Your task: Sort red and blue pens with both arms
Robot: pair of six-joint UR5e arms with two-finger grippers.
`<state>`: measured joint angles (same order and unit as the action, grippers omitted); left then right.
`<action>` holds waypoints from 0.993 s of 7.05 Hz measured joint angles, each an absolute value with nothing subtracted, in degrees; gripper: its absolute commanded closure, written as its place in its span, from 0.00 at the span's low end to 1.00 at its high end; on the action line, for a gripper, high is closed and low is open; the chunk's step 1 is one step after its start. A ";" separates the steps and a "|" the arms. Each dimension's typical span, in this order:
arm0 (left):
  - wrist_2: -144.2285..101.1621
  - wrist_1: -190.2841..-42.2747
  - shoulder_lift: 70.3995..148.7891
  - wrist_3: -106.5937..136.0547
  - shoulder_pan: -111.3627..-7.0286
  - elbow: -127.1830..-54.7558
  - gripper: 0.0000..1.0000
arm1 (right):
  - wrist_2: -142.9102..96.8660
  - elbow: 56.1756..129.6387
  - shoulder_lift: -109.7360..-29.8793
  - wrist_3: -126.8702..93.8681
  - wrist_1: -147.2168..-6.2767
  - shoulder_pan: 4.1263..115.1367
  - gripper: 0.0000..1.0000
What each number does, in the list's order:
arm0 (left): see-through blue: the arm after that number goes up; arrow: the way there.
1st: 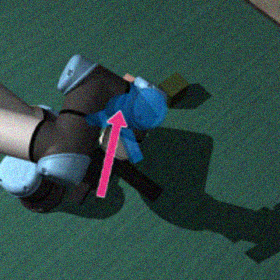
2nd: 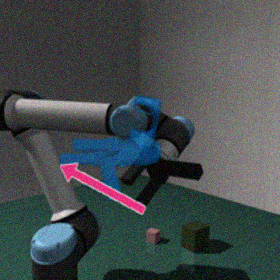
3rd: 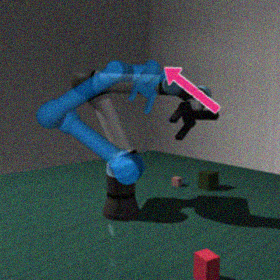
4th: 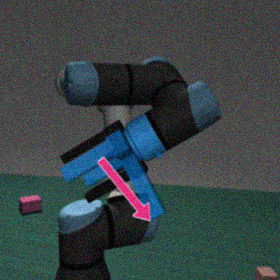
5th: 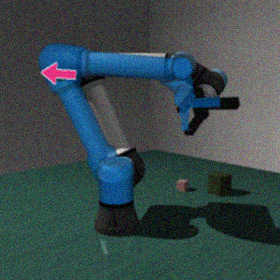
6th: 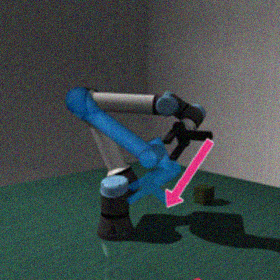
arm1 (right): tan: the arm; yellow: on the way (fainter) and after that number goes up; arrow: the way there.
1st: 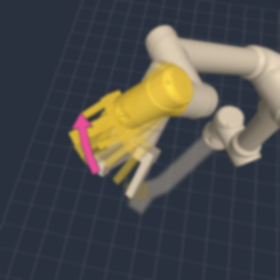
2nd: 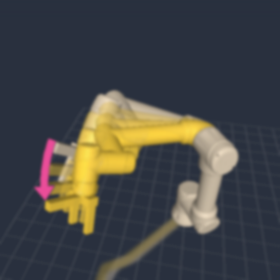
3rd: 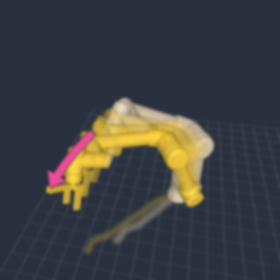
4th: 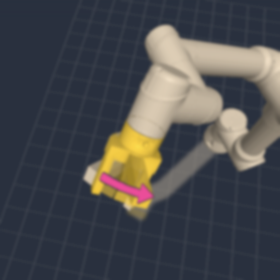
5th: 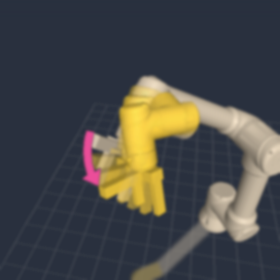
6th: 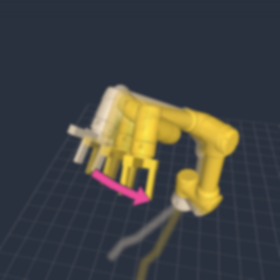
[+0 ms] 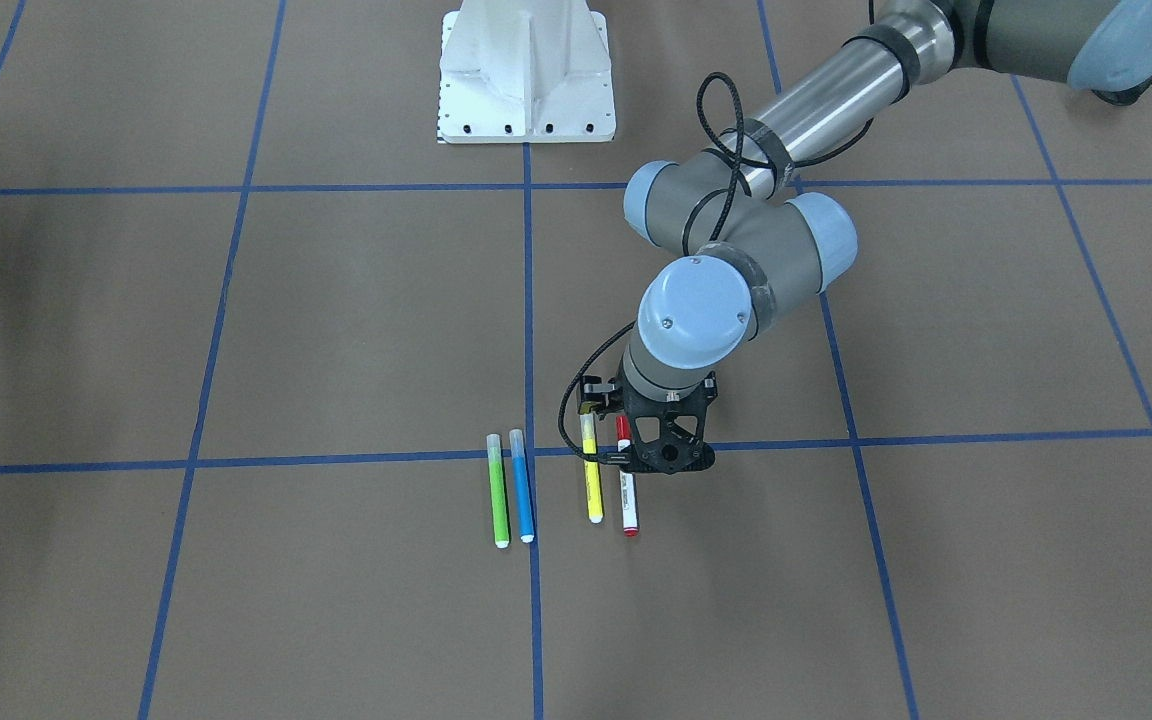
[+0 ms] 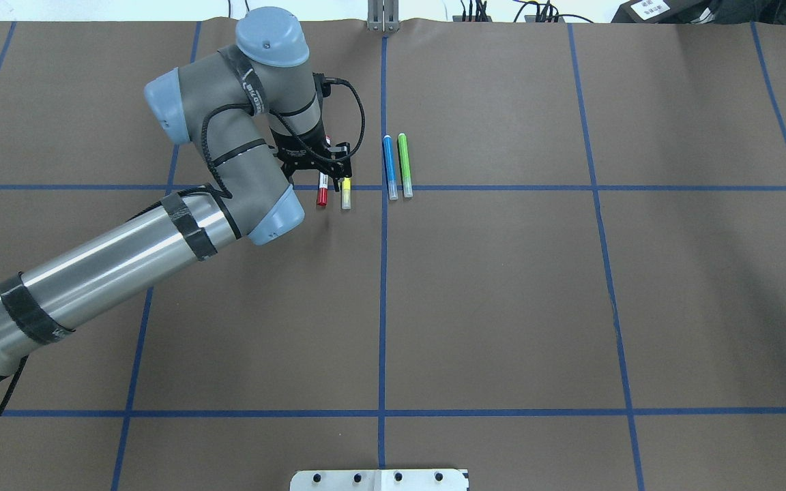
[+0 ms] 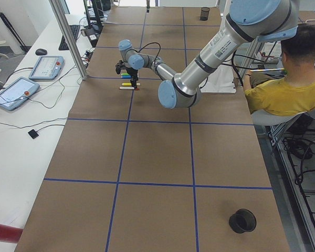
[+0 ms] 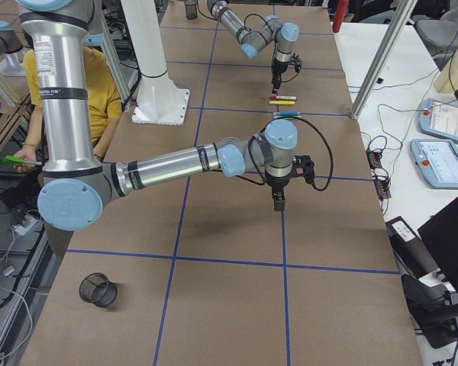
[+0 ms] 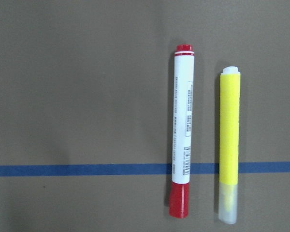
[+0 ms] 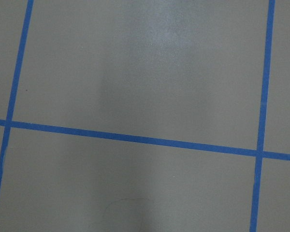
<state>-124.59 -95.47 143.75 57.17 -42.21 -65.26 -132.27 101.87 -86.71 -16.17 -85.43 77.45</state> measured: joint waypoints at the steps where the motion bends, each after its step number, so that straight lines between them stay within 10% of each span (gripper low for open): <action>1: -124.56 -95.48 144.43 57.30 -41.61 -64.12 0.39 | -132.27 101.87 -86.73 -16.17 -85.43 77.43 0.00; 7: -124.52 -95.91 144.20 53.19 -41.06 -62.58 0.44 | -132.27 101.69 -86.75 -16.17 -85.51 77.37 0.00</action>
<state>-124.52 -95.91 144.20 53.19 -41.06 -62.58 -132.27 101.69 -86.75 -16.17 -85.51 77.37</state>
